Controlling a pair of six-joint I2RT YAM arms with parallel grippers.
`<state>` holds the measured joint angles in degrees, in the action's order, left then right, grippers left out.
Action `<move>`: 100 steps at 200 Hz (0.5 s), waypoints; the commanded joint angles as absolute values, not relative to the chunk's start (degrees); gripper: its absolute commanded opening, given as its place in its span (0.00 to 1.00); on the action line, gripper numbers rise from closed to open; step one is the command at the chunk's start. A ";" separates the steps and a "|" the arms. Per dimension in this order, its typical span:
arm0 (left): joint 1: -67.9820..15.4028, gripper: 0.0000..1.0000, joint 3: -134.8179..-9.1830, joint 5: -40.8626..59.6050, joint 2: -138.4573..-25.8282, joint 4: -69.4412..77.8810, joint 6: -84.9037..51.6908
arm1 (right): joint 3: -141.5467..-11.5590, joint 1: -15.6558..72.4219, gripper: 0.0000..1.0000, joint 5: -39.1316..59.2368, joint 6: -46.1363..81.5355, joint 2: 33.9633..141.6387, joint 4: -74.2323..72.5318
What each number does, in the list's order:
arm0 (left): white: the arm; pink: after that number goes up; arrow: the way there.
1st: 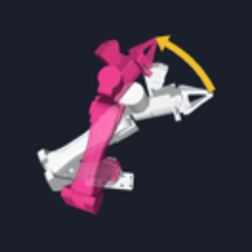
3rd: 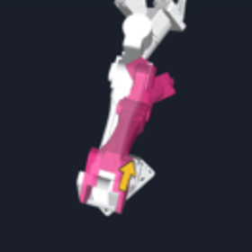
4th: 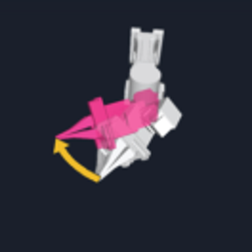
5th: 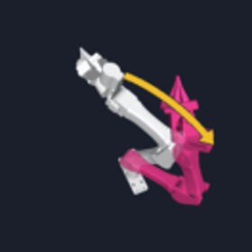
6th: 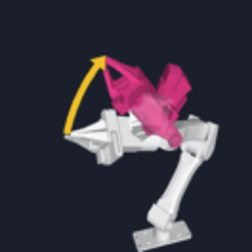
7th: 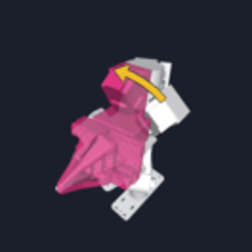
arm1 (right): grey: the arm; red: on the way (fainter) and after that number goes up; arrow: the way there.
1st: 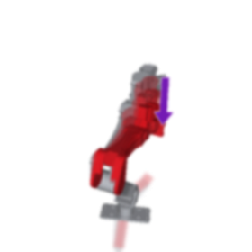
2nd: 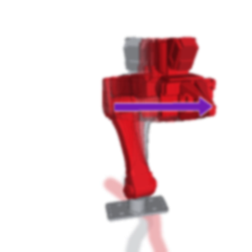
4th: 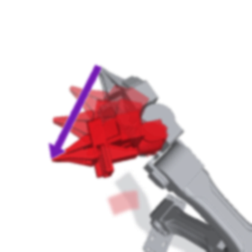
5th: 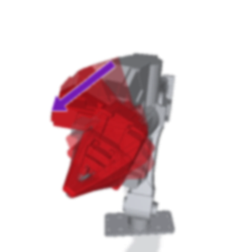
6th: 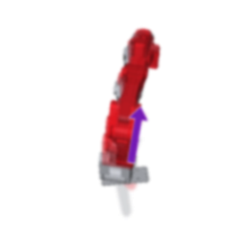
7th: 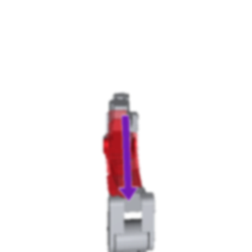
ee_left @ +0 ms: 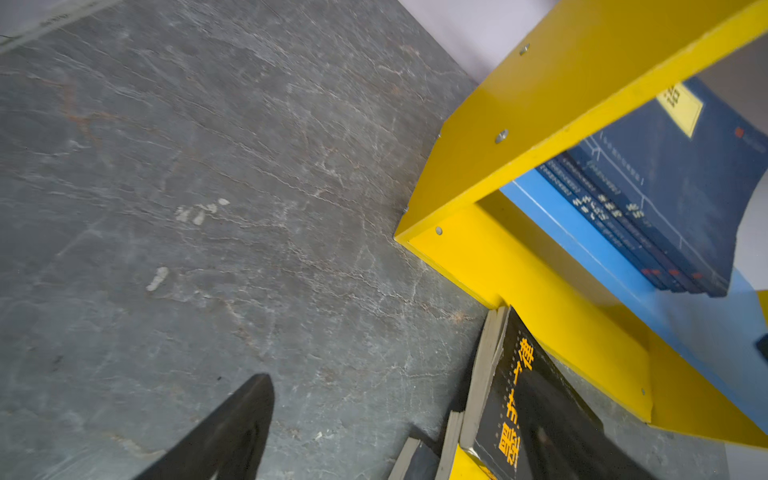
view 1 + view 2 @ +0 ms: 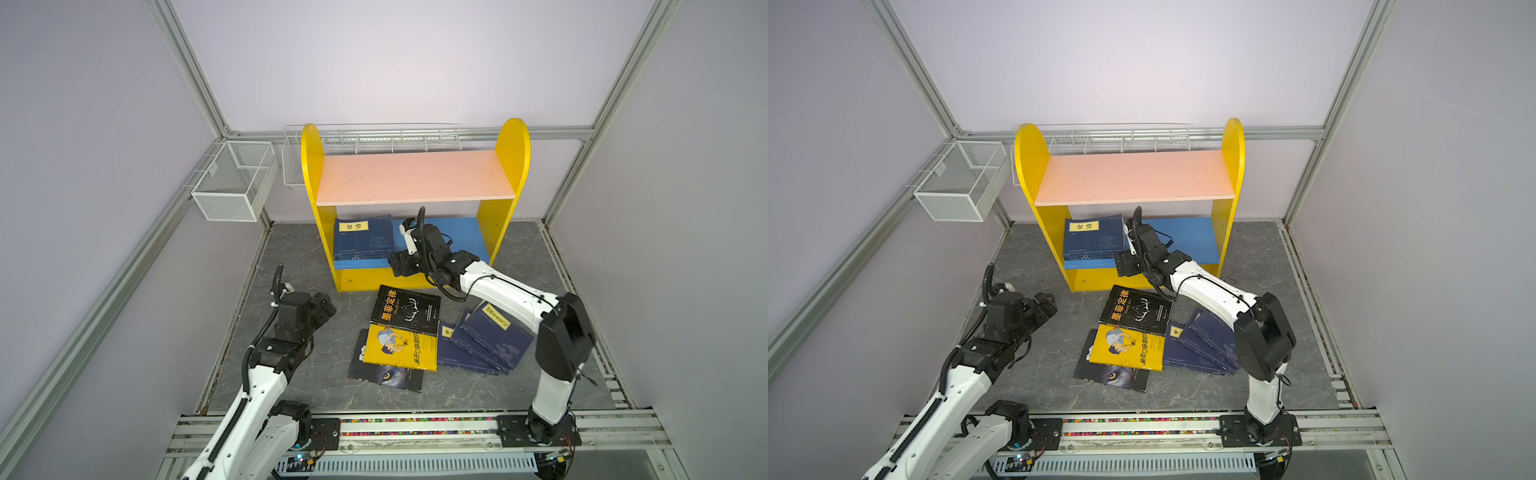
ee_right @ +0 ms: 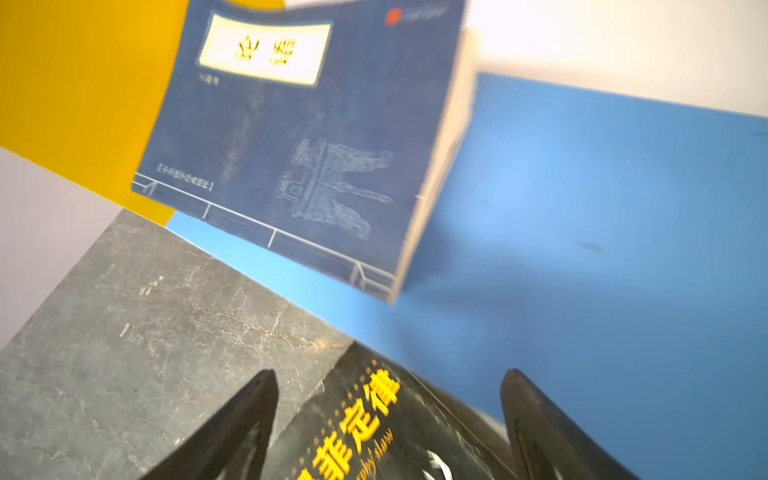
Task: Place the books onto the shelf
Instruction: 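Open the right gripper and withdraw it from the shelf, then reach both grippers down toward the book pile on the floor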
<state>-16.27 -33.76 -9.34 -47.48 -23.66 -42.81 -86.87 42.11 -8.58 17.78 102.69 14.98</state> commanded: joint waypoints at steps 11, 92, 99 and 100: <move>-23.29 0.92 -33.79 -11.02 -52.25 -14.32 -37.93 | -76.98 41.84 0.88 -13.68 25.47 91.92 17.71; -46.60 0.92 -49.22 -4.86 -80.07 -1.68 -16.44 | -42.89 20.08 0.90 -8.16 40.76 61.87 45.26; -48.36 0.92 -52.43 -3.39 -83.48 -2.50 -14.20 | -40.72 17.37 0.90 -7.86 41.18 58.92 46.63; -48.52 0.92 -52.85 -3.19 -83.97 -2.61 -13.96 | -40.35 16.90 0.90 -7.71 41.11 58.47 46.74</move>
